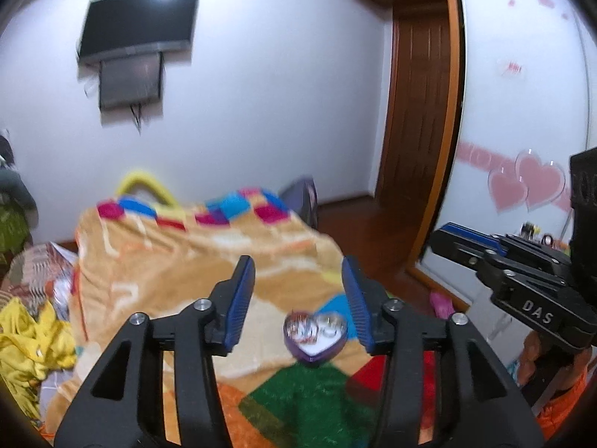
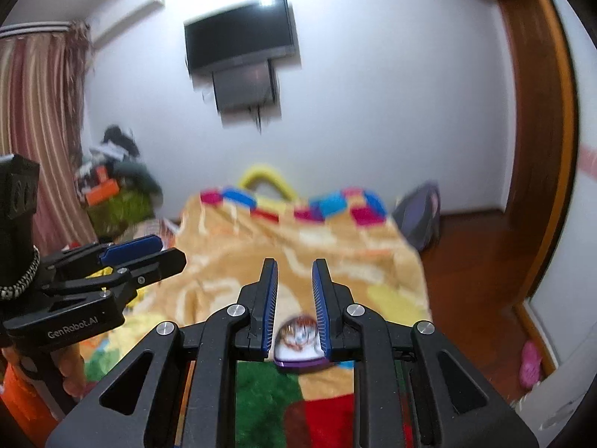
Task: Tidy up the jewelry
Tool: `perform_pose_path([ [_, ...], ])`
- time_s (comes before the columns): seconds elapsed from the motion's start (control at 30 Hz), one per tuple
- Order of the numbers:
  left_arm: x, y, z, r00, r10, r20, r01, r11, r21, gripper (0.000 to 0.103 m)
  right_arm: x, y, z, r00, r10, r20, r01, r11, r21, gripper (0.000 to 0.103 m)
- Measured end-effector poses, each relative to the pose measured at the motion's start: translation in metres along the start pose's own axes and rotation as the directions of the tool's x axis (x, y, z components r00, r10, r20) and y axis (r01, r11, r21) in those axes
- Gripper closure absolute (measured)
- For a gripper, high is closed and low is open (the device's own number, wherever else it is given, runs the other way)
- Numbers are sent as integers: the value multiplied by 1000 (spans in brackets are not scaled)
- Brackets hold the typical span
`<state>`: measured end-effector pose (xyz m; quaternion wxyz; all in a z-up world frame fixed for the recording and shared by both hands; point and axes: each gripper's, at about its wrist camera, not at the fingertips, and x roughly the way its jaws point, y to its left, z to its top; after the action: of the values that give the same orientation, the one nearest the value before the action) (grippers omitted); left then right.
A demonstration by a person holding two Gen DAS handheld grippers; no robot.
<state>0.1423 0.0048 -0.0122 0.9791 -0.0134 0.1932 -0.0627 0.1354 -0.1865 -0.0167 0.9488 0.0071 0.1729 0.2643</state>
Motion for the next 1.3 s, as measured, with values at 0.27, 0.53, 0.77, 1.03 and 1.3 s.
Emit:
perform_pose_path([
  [0.27, -76, -11, 8, 981, 31, 189, -29, 999, -13, 37, -64, 28, 11, 978, -88, 188, 96, 995, -36, 86],
  [0.53, -107, -9, -2, 965, 70, 254, -59, 997, -51, 7, -74, 40, 4, 955, -158, 251, 172, 984, -34, 30],
  [0.77, -117, -12, -10, 965, 86, 246, -77, 996, -47, 5, -83, 43, -1, 946, -185, 266, 199, 980, -25, 12],
  [1.03, -115, -16, -14, 968, 97, 232, -88, 995, -45, 5, -88, 43, -7, 954, -175, 244, 188, 982, -31, 12],
  [1.3, -109, -19, -16, 971, 100, 217, -95, 995, -35, 5, -90, 43, -8, 956, -174, 237, 186, 982, -28, 12],
])
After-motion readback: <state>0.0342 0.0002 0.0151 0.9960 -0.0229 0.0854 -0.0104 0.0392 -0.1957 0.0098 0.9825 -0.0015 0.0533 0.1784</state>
